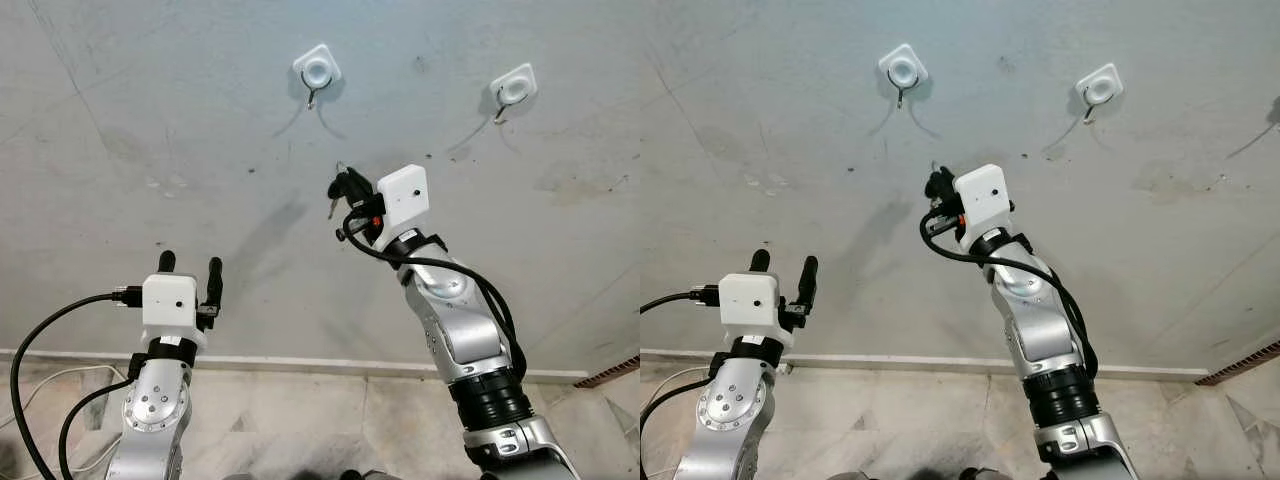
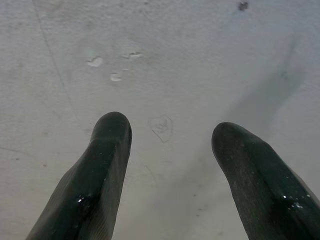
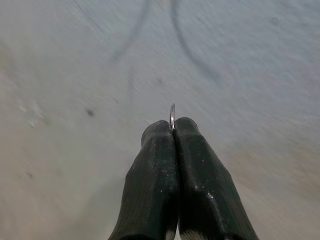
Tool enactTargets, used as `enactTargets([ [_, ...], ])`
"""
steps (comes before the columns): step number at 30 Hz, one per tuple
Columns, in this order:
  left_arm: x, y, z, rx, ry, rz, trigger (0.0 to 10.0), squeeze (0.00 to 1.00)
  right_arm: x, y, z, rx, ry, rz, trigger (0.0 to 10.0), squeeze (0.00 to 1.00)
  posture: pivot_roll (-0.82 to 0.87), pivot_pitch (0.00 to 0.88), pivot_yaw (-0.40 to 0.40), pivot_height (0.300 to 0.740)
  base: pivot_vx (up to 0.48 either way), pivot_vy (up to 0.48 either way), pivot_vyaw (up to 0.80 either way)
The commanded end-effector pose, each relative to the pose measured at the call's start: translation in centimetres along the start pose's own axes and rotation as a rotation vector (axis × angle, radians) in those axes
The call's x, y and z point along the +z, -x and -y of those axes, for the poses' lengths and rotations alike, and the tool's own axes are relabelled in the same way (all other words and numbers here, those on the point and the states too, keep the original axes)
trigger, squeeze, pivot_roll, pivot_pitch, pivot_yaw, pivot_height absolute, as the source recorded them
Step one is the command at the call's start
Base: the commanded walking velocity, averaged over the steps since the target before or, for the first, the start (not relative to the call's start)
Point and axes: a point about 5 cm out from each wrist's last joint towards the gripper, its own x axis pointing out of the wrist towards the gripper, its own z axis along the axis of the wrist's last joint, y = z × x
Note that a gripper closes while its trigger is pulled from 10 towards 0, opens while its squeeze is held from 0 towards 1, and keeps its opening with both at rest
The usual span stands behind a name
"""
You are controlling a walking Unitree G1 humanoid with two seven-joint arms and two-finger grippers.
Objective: Hang keys on a hook
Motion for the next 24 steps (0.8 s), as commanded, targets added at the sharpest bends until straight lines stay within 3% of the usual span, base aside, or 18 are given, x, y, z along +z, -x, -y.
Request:
enactTargets([
  [1,-0.2,0.1,-0.3,0.022,0.000,-0.014,10.0,0.00,0.6,-0.3,0.1,0.018,-0.001,0.035,10.0,0.00,0.20,0.138,-0.035,0.740,0.000,0.000,0.00],
  [2,-0.4,0.2,-0.3,0.023,0.000,-0.017,10.0,0.00,0.6,-0.4,-0.2,0.083,-0.002,0.041,10.0,0.00,0.21,0.138,-0.030,0.740,0.000,0.000,0.00],
  [7,-0.1,0.2,-0.4,-0.002,-0.010,-0.011,10.0,0.00,1.4,-0.9,-1.0,0.164,-0.082,0.076,10.0,0.00,0.21,0.144,-0.044,0.740,0.000,0.000,0.00],
  [11,-0.4,0.1,-0.7,0.035,0.003,-0.025,10.0,0.00,1.8,-1.2,-1.9,0.259,-0.061,0.102,10.0,0.00,0.22,0.154,-0.057,0.740,0.000,0.000,0.00],
  [17,-0.3,0.5,-0.1,0.026,0.017,-0.027,10.0,0.00,3.1,-1.8,-2.0,0.312,-0.127,0.167,10.0,0.00,0.22,0.163,-0.063,0.740,0.000,0.000,0.00],
  [24,-0.4,0.7,0.3,0.016,0.026,-0.036,10.0,0.00,4.3,-3.1,-1.8,0.308,-0.143,0.214,10.0,0.00,0.22,0.167,-0.055,0.740,0.000,0.000,0.00],
])
